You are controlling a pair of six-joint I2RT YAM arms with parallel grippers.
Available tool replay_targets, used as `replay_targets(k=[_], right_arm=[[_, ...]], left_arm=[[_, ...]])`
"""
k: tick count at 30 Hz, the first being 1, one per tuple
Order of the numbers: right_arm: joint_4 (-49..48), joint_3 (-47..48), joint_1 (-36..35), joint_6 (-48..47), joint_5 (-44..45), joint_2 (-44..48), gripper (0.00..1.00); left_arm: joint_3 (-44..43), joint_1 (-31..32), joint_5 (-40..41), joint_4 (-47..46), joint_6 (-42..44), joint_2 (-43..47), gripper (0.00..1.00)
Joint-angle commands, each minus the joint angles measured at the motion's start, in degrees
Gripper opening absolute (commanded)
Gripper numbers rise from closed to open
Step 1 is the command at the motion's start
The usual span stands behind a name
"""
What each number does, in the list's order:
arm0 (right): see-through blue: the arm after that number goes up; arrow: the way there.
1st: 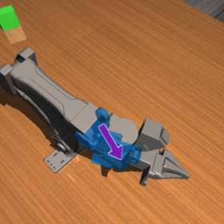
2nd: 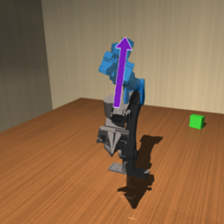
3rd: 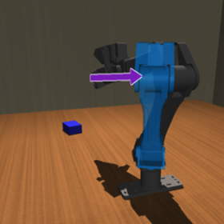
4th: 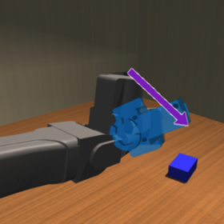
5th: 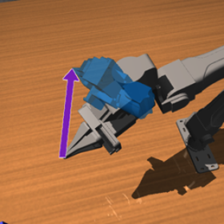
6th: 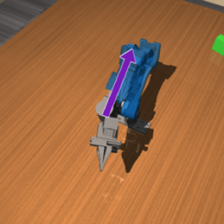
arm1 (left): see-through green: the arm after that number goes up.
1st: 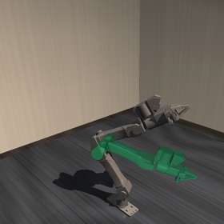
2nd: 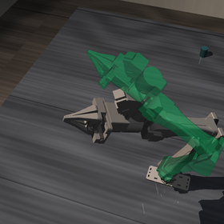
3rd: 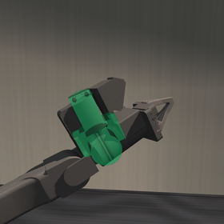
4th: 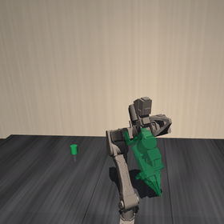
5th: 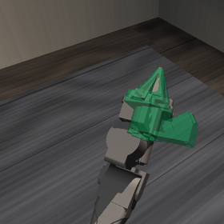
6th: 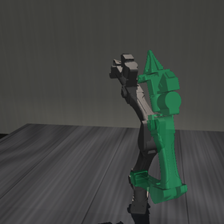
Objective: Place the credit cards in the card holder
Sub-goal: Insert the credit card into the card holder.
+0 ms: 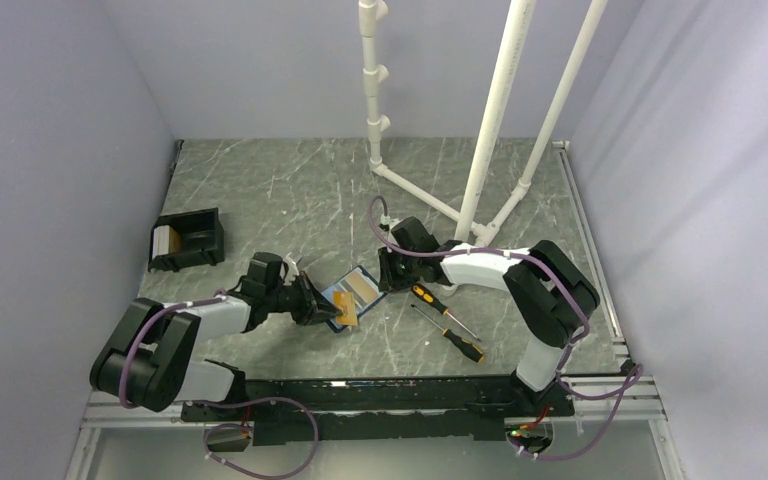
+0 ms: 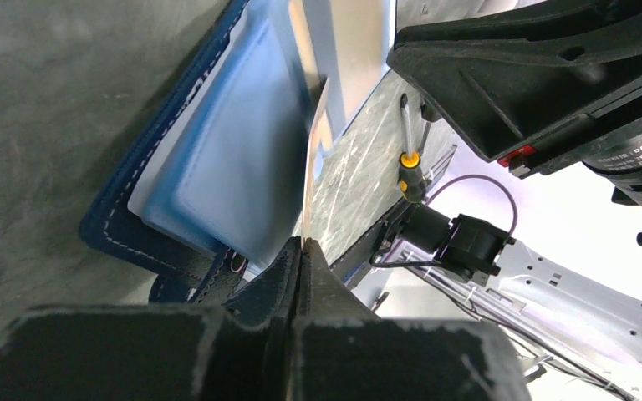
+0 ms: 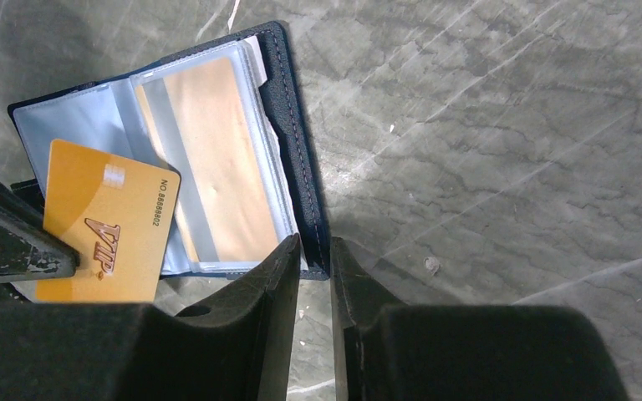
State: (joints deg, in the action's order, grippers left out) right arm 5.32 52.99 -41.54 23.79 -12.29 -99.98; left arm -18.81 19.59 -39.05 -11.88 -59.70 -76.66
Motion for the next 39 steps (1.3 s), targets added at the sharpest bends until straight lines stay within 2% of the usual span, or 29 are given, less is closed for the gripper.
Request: replay_targets(k=[1, 13, 27, 39], right_arm=[[-1.4, -1.0, -0.1, -0.4, -0.1, -0.3, 0.22], [-2.4, -1.2, -0.1, -0.7, -0.6, -0.7, 0.22], [-1.8, -0.7, -0.6, -1.0, 0.0, -0.9, 0.22], [-1.5, -0.5, -1.4, -0.9, -0.8, -0.9, 0.20]], left_arm=[[1.3, 0.2, 1.4, -4.2, -2.9, 0.4, 0.00], [2.1, 0.2, 6.1, 4.9, -2.3, 10.7, 0.00], [3.4, 0.2, 3.3, -4.6, -3.8, 2.5, 0.00], [3.5, 0.0, 6.5, -2.8, -5.4, 3.7, 0.00]])
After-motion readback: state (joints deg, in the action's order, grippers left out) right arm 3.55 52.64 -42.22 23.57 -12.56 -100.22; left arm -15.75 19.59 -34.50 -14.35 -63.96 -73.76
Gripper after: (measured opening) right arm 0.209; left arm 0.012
